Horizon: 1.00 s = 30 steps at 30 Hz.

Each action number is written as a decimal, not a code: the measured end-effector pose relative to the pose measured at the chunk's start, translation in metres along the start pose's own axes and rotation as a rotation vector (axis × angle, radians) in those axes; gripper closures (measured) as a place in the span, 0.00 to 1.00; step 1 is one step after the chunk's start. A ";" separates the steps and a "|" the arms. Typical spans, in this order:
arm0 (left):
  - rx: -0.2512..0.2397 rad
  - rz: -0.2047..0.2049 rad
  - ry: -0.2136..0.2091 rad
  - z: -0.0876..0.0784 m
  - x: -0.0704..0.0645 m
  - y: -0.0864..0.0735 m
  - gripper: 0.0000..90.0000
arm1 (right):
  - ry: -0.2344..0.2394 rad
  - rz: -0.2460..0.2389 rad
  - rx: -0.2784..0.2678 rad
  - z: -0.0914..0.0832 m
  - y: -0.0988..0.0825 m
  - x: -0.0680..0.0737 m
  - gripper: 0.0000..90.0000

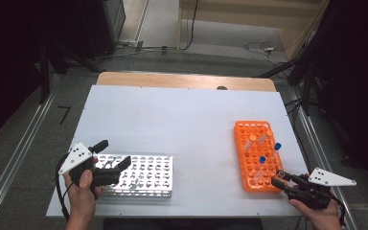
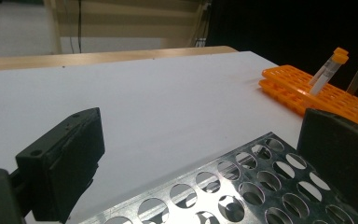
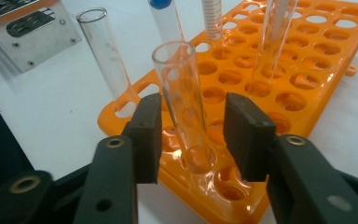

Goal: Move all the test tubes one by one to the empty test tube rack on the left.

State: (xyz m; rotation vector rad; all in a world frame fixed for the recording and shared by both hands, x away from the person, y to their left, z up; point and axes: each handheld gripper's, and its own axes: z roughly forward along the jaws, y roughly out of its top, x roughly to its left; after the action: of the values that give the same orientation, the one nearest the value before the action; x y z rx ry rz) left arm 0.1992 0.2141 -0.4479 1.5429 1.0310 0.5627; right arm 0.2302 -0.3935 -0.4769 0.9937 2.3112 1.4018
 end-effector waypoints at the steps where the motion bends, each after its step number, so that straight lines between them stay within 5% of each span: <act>1: 0.003 0.000 0.003 0.000 0.000 0.000 0.02 | 0.007 0.002 -0.004 0.000 -0.001 -0.001 0.65; 12: 0.005 0.000 0.007 0.000 -0.001 0.000 0.02 | -0.020 -0.040 0.037 0.004 -0.003 -0.001 0.82; 30: 0.006 0.032 0.030 0.001 -0.005 0.004 0.02 | -0.038 -0.007 -0.067 -0.013 0.045 0.014 0.82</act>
State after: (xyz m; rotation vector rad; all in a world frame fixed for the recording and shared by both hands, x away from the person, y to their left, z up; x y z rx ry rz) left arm 0.1986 0.2095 -0.4435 1.5622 1.0332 0.6069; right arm 0.2316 -0.3793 -0.4303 0.9828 2.2235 1.4352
